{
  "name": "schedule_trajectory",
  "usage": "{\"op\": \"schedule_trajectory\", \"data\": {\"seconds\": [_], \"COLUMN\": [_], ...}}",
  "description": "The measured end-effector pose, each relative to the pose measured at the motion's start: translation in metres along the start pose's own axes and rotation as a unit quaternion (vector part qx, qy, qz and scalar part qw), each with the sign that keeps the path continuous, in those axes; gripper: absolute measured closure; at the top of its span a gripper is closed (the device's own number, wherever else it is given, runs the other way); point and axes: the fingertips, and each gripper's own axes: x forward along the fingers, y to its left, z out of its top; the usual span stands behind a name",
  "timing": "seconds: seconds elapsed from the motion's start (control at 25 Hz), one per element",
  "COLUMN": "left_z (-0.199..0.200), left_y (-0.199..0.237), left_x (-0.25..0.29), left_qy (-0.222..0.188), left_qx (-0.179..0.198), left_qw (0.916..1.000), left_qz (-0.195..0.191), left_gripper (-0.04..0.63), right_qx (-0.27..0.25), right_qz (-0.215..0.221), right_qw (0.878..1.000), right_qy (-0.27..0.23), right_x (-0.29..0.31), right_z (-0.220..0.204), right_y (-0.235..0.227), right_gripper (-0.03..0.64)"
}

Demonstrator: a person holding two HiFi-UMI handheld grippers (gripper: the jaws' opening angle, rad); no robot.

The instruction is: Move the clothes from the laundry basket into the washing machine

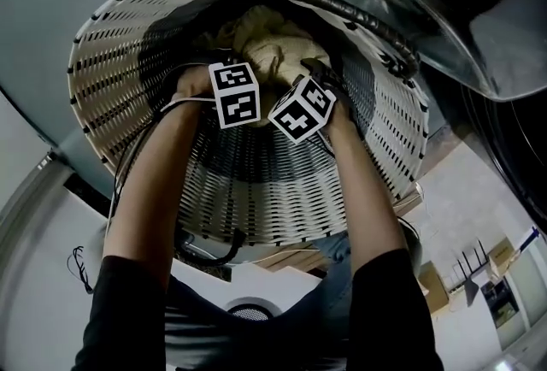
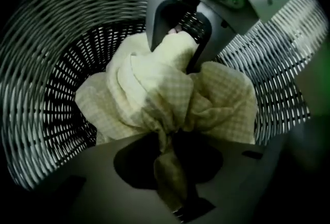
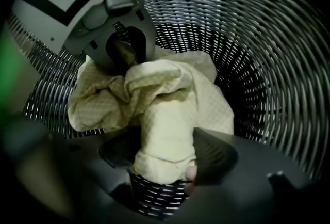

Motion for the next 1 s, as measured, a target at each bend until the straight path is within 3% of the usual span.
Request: {"op": "schedule_trajectory", "data": {"seconds": [0.08, 0.36, 0.56, 1.0], "left_z": [0.001, 0.007, 0.013, 0.017], "left_y": [0.001, 0.007, 0.009, -0.014], "left_x": [-0.002, -0.037, -0.084, -0.203], "left_qy": [-0.003, -0.039, -0.068, -0.119], "left_qx": [-0.003, -0.058, -0.094, -0.137], "left_qw": [1.0000, 0.9975, 0.9931, 0.9828], "left_qz": [-0.001, 0.007, 0.018, 0.034], "left_gripper": [0.508, 0.528, 0.529, 0.529], "right_qx": [0.002, 0.044, 0.075, 0.116], "right_qz": [-0.001, -0.015, -0.040, -0.048], "right_qw": [1.000, 0.999, 0.995, 0.984], "right_qy": [-0.002, -0.016, -0.059, -0.126], "right_x": [0.001, -0.027, -0.076, -0.195], "right_z": [0.000, 0.011, 0.022, 0.047], "right_y": [0.001, -0.005, -0.011, 0.000], "right_gripper": [0.348, 0.506, 0.526, 0.531]}}
